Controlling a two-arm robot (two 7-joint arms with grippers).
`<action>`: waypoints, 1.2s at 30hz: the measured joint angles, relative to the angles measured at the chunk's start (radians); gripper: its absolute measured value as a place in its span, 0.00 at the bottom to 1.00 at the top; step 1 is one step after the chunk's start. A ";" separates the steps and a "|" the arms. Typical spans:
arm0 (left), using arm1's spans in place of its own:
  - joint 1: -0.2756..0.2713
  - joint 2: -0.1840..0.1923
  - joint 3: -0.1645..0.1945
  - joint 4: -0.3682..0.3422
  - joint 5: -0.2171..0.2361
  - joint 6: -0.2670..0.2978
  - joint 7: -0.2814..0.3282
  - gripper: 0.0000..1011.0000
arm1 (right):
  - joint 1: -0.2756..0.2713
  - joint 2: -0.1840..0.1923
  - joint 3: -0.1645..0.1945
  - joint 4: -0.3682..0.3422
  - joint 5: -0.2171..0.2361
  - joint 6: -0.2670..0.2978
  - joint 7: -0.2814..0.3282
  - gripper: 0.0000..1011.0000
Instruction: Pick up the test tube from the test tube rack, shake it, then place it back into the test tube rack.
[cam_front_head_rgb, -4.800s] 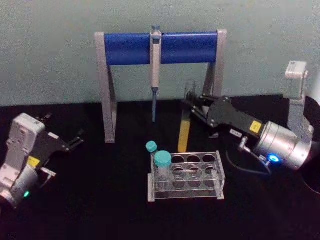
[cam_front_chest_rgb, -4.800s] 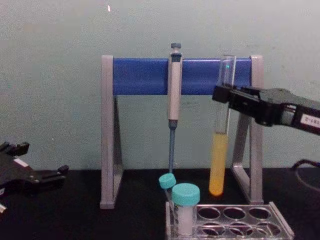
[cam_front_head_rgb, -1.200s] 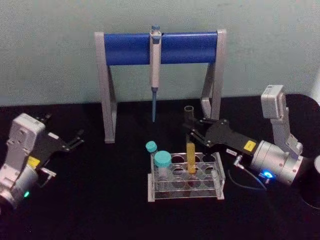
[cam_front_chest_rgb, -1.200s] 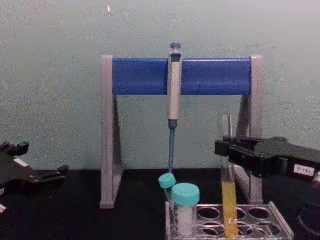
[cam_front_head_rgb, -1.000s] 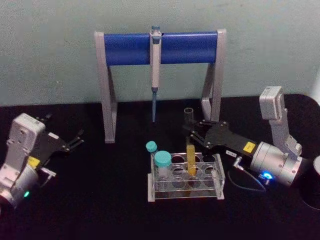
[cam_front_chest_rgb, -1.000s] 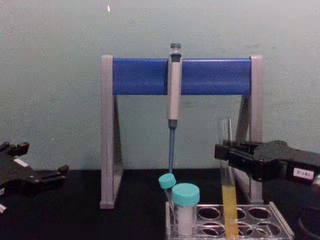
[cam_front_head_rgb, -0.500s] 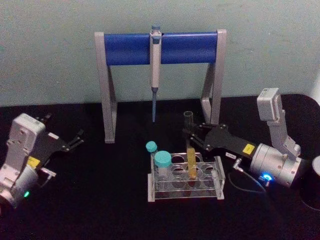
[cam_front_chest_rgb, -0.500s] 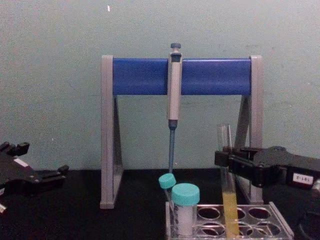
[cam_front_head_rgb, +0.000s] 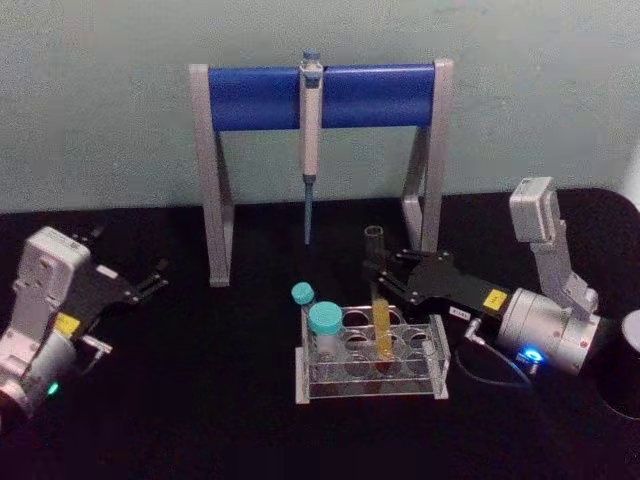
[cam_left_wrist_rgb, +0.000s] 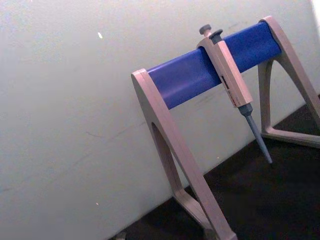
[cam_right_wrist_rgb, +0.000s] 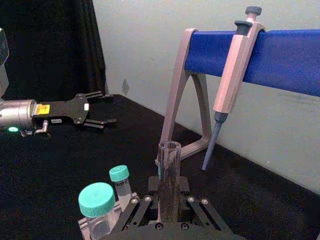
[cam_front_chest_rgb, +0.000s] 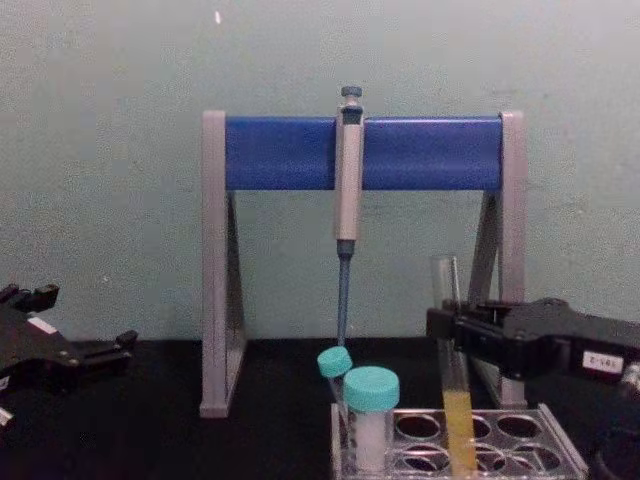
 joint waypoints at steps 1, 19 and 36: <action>0.000 0.000 0.000 0.000 0.000 0.000 0.000 0.99 | 0.000 0.000 -0.001 0.000 0.000 0.000 0.000 0.23; 0.000 0.000 0.000 0.000 0.000 0.000 0.000 0.99 | 0.003 0.001 -0.005 -0.001 -0.001 0.005 -0.002 0.23; 0.000 0.000 0.000 0.000 0.000 0.000 0.000 0.99 | 0.001 0.001 -0.003 -0.002 -0.002 0.005 -0.002 0.23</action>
